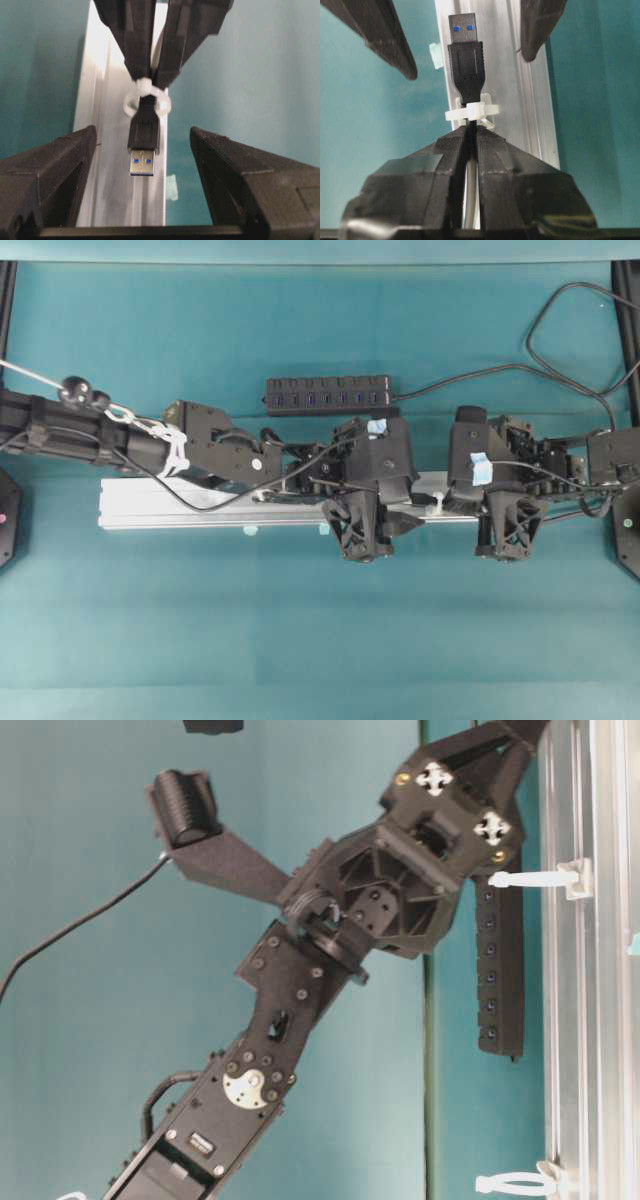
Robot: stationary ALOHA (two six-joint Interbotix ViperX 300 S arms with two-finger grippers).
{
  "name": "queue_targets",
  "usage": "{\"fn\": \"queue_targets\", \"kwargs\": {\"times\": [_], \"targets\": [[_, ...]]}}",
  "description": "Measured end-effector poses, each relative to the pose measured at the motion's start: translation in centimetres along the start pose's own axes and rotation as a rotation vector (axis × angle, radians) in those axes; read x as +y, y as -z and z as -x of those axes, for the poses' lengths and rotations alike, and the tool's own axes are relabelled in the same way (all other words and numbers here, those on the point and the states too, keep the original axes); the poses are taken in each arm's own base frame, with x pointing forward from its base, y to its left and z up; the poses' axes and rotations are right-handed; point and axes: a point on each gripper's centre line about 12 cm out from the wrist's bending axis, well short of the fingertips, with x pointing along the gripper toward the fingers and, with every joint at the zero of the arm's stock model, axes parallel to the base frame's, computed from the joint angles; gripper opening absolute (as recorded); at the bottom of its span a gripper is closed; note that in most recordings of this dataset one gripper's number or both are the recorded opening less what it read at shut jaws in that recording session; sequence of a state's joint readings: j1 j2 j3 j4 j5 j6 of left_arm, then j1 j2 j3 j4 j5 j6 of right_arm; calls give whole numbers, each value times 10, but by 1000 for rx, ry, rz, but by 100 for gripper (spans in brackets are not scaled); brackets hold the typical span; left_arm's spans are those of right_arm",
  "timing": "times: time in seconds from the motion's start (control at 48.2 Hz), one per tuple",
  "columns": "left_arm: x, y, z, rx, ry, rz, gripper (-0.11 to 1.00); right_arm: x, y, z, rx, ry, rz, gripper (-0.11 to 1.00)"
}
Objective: Pass the USB cable through three rings with both arms.
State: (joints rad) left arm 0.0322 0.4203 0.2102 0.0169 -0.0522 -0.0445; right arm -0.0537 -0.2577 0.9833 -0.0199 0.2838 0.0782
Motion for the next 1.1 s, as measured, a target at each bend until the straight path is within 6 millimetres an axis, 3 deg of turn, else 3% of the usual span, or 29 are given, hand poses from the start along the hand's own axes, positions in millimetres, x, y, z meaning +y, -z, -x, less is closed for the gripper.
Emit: {"fn": "queue_targets", "kwargs": {"times": [0.124,0.249,0.498,0.933,1.099], "targets": [[-1,2,-2,9,1,-1,78,0,0,0,2,0,-1,-8],[-1,1,-2,6,1,-1,68,0,0,0,2,0,-1,-8],[-1,2,-3,8,1,-2,22,0,0,0,2,0,-1,-8],[-1,1,-2,6,1,-13,22,0,1,0,8,0,-1,-7],[-2,-1,-1,11,2,-17,22,-1,5,0,38,3,-4,-2]]}}
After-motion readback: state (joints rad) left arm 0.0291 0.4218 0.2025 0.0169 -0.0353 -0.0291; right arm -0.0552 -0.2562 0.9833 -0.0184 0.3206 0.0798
